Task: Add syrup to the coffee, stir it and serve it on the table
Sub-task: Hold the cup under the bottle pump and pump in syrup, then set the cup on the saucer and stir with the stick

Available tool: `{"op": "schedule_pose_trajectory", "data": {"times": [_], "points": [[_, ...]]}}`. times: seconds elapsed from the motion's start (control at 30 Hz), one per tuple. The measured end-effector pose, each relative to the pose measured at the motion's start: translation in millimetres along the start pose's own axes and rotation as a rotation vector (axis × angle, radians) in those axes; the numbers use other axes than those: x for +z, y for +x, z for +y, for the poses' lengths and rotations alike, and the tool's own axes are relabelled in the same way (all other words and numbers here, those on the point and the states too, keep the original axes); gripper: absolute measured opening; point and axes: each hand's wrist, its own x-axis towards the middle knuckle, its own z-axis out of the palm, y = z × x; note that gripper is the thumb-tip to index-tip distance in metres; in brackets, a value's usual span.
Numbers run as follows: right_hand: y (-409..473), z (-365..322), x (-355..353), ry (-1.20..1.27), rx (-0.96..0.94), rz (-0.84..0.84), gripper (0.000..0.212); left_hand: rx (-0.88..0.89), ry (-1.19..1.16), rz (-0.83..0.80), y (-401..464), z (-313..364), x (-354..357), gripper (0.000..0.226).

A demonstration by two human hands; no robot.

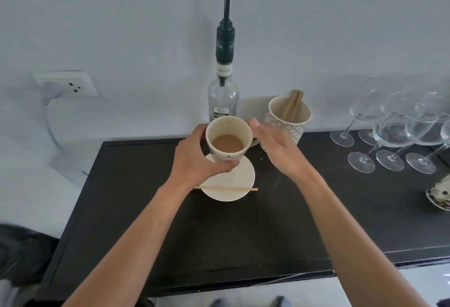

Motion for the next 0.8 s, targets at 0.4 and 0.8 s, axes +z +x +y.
{"op": "schedule_pose_trajectory", "data": {"times": [0.4,0.8], "points": [[4,65,26,0.016,0.136,0.000,0.044,-0.121,0.149,-0.063,-5,-43,32,0.086],[1,73,33,0.016,0.182,0.000,0.032,-0.140,0.147,-0.091,-9,-62,35,0.084]]}}
